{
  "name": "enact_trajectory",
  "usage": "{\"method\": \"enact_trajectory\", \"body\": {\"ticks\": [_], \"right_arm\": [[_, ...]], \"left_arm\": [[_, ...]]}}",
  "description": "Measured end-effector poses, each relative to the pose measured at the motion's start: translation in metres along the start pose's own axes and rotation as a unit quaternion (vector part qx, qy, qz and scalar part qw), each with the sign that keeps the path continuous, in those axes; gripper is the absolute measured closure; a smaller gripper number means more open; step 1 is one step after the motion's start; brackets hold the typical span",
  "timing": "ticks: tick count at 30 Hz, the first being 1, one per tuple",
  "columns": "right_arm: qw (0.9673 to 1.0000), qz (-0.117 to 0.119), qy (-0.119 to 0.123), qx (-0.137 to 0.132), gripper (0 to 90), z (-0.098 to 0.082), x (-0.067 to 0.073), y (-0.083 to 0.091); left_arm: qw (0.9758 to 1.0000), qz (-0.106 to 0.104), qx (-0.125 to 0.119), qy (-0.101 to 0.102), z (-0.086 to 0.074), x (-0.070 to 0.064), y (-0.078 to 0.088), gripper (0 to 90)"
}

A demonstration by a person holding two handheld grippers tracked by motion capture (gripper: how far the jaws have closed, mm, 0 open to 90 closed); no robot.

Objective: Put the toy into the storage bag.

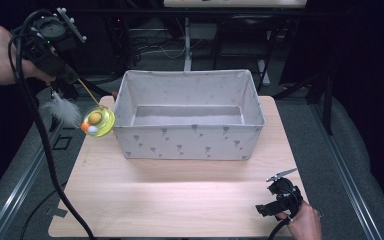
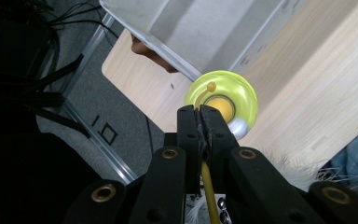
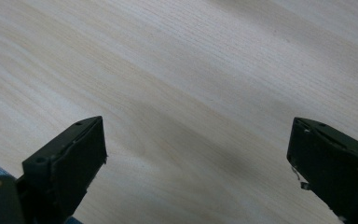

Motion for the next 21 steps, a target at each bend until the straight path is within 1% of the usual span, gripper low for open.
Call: {"method": "enact_trajectory", "body": {"ticks": [2,4,5,8,10,11,12,13,14,15,16,17,18,19,20,21], "right_arm": [[1.0000,-0.001,0.000,0.001,4.2,0.000,0.000,0.000],[1.0000,0.000,0.000,0.001,4.2,0.000,0.000,0.000],[1.0000,0.000,0.000,0.001,4.2,0.000,0.000,0.000],[1.0000,-0.001,0.000,0.001,4.2,0.000,0.000,0.000],[1.0000,-0.001,0.001,0.001,4.2,0.000,0.000,0.000],[1.0000,0.000,0.000,0.002,4.2,0.000,0.000,0.000],[0.9999,-0.007,0.005,0.007,4.2,-0.001,-0.003,0.001],[0.9999,-0.008,0.005,0.007,4.2,-0.001,-0.003,0.001],[1.0000,-0.002,-0.002,0.004,4.2,-0.001,-0.002,0.001],[1.0000,-0.007,0.000,0.004,4.2,-0.001,-0.003,0.002],[1.0000,-0.001,-0.004,-0.003,4.3,0.000,-0.002,0.001],[1.0000,-0.001,-0.004,-0.002,4.2,0.000,-0.002,0.001],[1.0000,-0.008,0.001,0.005,4.2,-0.001,-0.004,0.002],[1.0000,-0.007,0.000,0.004,4.2,-0.001,-0.003,0.002],[1.0000,-0.001,-0.006,-0.002,4.2,0.000,-0.001,0.001],[1.0000,-0.002,-0.006,-0.001,4.2,0.000,-0.001,0.001]], "left_arm": [[1.0000,0.006,-0.006,0.002,0.005,0.003,0.002,87.7],[0.9999,0.010,-0.003,0.002,0.009,0.006,0.004,87.7],[0.9999,0.011,-0.007,0.004,0.011,0.007,0.004,87.8],[0.9999,0.015,-0.008,0.002,0.018,0.010,0.004,87.7],[0.9999,0.014,-0.006,-0.002,0.023,0.010,0.003,87.7],[0.9999,0.014,-0.005,-0.001,0.024,0.011,0.002,87.7],[0.9999,0.014,-0.004,0.000,0.026,0.012,0.001,87.7],[0.9999,0.015,-0.002,0.001,0.028,0.014,0.000,87.7],[0.9998,0.017,-0.004,0.002,0.030,0.015,-0.002,87.7],[0.9998,0.018,-0.004,0.003,0.032,0.016,-0.004,87.7],[0.9999,0.016,-0.003,0.003,0.033,0.017,-0.005,87.7],[0.9998,0.017,-0.004,0.003,0.035,0.017,-0.007,87.7],[0.9999,0.016,-0.005,0.003,0.037,0.018,-0.008,87.7],[0.9999,0.012,-0.006,0.004,0.040,0.017,-0.009,87.7],[0.9999,0.011,-0.006,0.004,0.041,0.018,-0.010,87.7],[0.9999,0.014,-0.006,0.005,0.043,0.019,-0.012,87.7]]}}
Point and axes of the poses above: each handheld gripper's, and its own axes: y roughly backward along the jaws, z roughly out of its top, x roughly to its left, the point moved 10 cm from there along -y, roughly forward along the jaws, and after that the axes turned 12 degrees about -x, right-handed, at the moved point
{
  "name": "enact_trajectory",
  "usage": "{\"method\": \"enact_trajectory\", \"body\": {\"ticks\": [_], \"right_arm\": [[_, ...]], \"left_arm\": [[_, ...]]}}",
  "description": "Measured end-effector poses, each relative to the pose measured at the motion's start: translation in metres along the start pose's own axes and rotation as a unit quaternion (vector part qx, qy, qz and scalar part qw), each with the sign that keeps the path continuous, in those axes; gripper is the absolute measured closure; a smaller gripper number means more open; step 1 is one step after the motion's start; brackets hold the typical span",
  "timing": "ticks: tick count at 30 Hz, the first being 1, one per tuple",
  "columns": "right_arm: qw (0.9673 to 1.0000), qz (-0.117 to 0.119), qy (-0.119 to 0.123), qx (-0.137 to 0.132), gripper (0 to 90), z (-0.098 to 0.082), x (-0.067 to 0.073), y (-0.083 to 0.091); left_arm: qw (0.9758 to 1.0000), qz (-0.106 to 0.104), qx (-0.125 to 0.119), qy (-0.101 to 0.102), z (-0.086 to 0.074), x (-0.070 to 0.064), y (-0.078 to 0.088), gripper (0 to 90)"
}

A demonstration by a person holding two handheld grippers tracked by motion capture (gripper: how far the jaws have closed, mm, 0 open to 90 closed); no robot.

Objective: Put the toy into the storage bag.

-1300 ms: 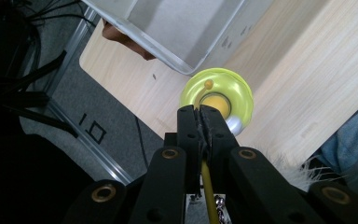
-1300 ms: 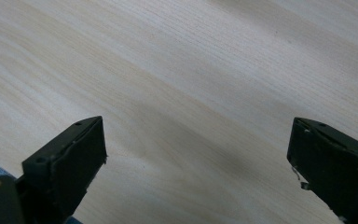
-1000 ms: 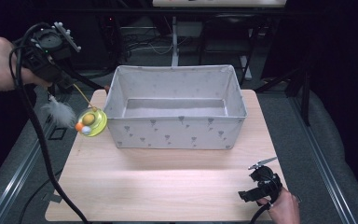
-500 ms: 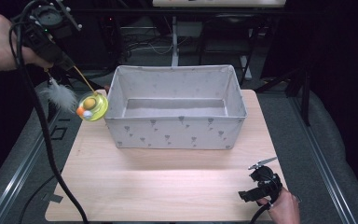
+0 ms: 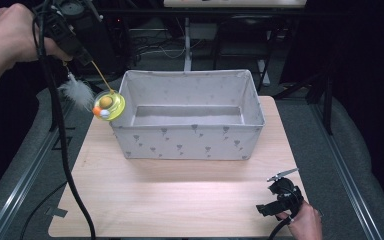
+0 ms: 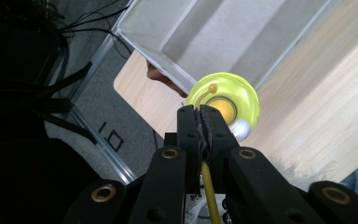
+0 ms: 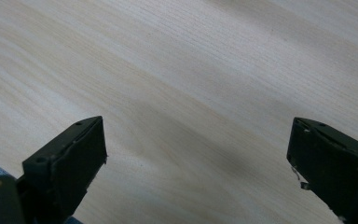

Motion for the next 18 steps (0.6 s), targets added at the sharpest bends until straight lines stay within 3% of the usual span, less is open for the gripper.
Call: {"method": "enact_trajectory", "body": {"ticks": [14,18], "right_arm": [[1.0000,-0.002,0.008,0.005,4.3,0.000,-0.001,0.000],[1.0000,0.006,-0.001,0.000,4.2,0.000,0.001,0.000]], "left_arm": [[1.0000,0.001,-0.005,0.002,0.022,0.002,-0.017,87.8],[1.0000,0.001,-0.010,0.001,0.028,0.002,-0.021,87.8]]}}
Point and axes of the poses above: each handheld gripper's, and its own axes: y roughly backward along the jaws, z roughly out of its top, x roughly to its left, the point moved 10 cm from there along -y, roughly forward along the jaws, and after that the axes turned 12 degrees about -x, right-handed, at the moved point
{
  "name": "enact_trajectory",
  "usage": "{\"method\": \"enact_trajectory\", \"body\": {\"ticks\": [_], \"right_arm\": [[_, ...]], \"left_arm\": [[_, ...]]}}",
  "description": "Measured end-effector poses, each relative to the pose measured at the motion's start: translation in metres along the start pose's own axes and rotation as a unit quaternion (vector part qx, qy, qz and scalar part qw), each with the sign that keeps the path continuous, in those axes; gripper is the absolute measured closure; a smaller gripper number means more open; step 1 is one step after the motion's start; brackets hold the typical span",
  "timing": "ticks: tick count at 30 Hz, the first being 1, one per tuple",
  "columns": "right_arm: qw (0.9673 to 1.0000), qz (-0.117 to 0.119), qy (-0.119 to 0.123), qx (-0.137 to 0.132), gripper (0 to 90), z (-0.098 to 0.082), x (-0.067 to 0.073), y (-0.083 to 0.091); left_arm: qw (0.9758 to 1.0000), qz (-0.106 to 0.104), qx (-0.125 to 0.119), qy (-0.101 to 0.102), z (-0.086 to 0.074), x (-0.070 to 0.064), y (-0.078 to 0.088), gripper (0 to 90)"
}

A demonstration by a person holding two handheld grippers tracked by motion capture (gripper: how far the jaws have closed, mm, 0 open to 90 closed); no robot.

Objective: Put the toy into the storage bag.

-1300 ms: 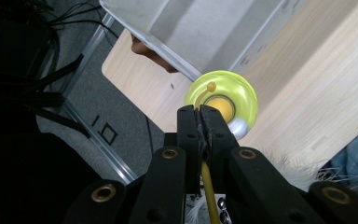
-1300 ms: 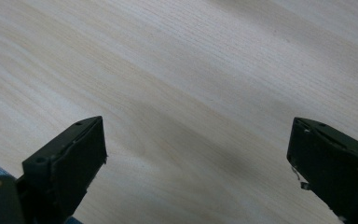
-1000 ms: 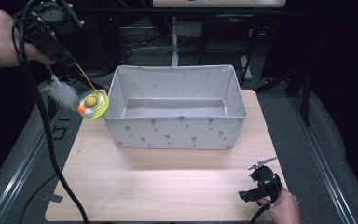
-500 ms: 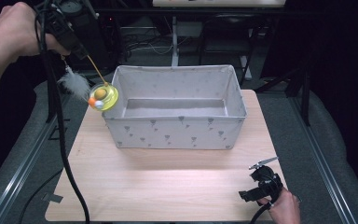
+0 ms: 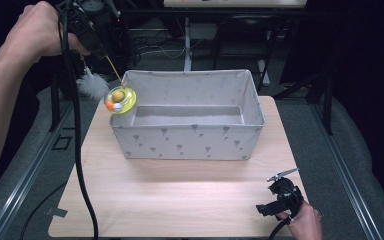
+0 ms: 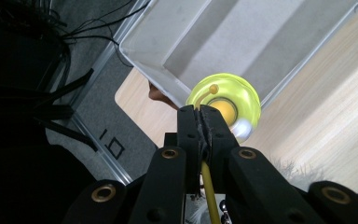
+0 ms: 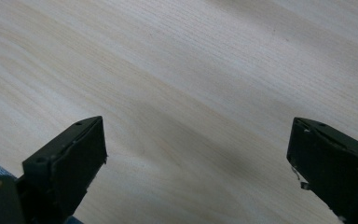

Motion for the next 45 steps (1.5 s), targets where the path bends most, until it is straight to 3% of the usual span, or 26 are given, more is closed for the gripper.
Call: {"method": "enact_trajectory", "body": {"ticks": [2,3,4,12,18,29,33,40,45], "right_arm": [[0.9999,-0.010,0.004,0.002,4.2,0.000,-0.002,0.001],[1.0000,0.000,0.000,0.000,4.2,0.000,0.000,0.000],[0.9999,-0.008,0.008,0.007,4.2,-0.001,-0.003,0.001],[0.9999,-0.008,0.008,0.007,4.2,-0.001,-0.003,0.001],[1.0000,-0.001,-0.004,0.000,4.3,-0.001,0.000,-0.001],[1.0000,0.002,-0.003,0.002,4.2,-0.001,0.000,-0.001],[1.0000,-0.006,0.003,0.006,4.2,-0.001,-0.002,0.000],[1.0000,0.003,-0.003,0.001,4.2,-0.001,-0.001,0.000],[1.0000,-0.004,0.001,0.006,4.2,-0.002,-0.002,0.000]], "left_arm": [[1.0000,0.002,-0.003,-0.001,0.003,0.001,-0.003,87.8],[1.0000,0.003,-0.005,0.001,0.004,0.001,-0.004,87.8],[1.0000,0.000,-0.007,0.003,0.005,0.001,-0.005,87.8],[1.0000,-0.008,-0.004,0.002,0.010,0.000,-0.021,87.8],[0.9999,-0.016,0.001,0.006,0.013,-0.001,-0.035,87.8],[0.9995,-0.031,0.002,0.011,0.015,-0.004,-0.057,87.8],[0.9993,-0.035,0.000,0.012,0.017,-0.006,-0.063,87.8],[0.9987,-0.044,-0.004,0.025,0.017,-0.005,-0.072,87.8],[0.9990,-0.040,-0.006,0.020,0.019,-0.005,-0.074,87.8]]}}
Point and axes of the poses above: each handheld gripper's, and its own axes: y roughly backward along the jaws, z roughly out of its top, x roughly to its left, the point moved 10 cm from there along -y, roughly forward along the jaws, and after that the axes turned 12 degrees about -x, right-handed, at the moved point
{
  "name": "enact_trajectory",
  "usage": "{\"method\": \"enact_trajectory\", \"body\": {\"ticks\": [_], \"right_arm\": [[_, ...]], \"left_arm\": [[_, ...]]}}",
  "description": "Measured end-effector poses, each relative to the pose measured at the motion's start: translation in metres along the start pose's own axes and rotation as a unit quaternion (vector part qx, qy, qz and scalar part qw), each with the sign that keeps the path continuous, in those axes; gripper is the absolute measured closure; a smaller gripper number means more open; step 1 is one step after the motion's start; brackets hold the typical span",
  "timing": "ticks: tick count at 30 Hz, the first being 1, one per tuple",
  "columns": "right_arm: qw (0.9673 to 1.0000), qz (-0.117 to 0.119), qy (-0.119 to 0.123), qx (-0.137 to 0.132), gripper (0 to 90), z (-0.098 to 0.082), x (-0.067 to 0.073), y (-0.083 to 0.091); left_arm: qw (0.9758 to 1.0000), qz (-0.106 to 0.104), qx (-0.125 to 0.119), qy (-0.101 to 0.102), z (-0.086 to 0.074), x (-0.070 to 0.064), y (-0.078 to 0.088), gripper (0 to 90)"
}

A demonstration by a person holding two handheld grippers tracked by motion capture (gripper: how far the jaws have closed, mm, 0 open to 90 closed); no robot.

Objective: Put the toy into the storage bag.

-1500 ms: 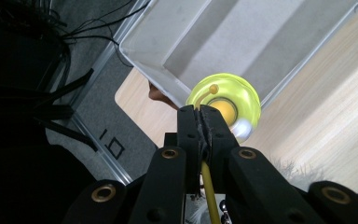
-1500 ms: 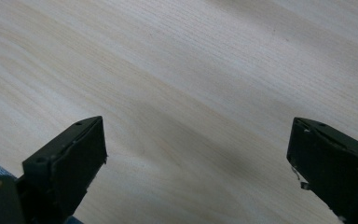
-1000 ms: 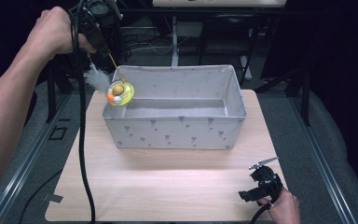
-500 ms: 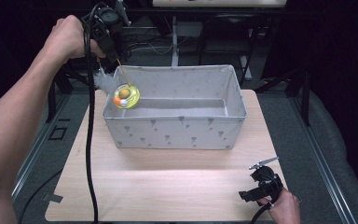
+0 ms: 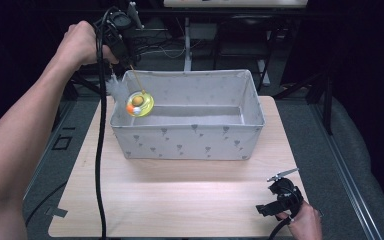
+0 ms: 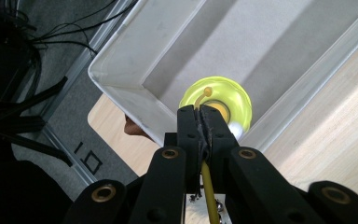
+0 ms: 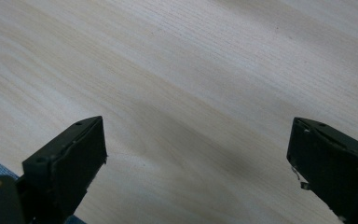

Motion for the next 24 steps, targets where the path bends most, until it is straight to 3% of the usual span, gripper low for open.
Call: {"method": "enact_trajectory", "body": {"ticks": [13,24], "right_arm": [[0.9999,0.006,-0.002,-0.009,4.2,0.001,0.002,0.000],[1.0000,0.002,0.003,0.002,4.2,0.000,0.000,0.001]], "left_arm": [[1.0000,-0.005,-0.006,0.001,0.002,-0.002,-0.013,87.8],[0.9998,-0.016,-0.012,0.001,0.001,-0.006,-0.030,87.8]]}}
Point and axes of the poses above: each handheld gripper's, and its own axes: y roughly backward along the jaws, z roughly out of its top, x roughly to its left, the point moved 10 cm from there along -y, roughly forward along the jaws, and after that the axes turned 12 degrees about -x, right-handed, at the moved point
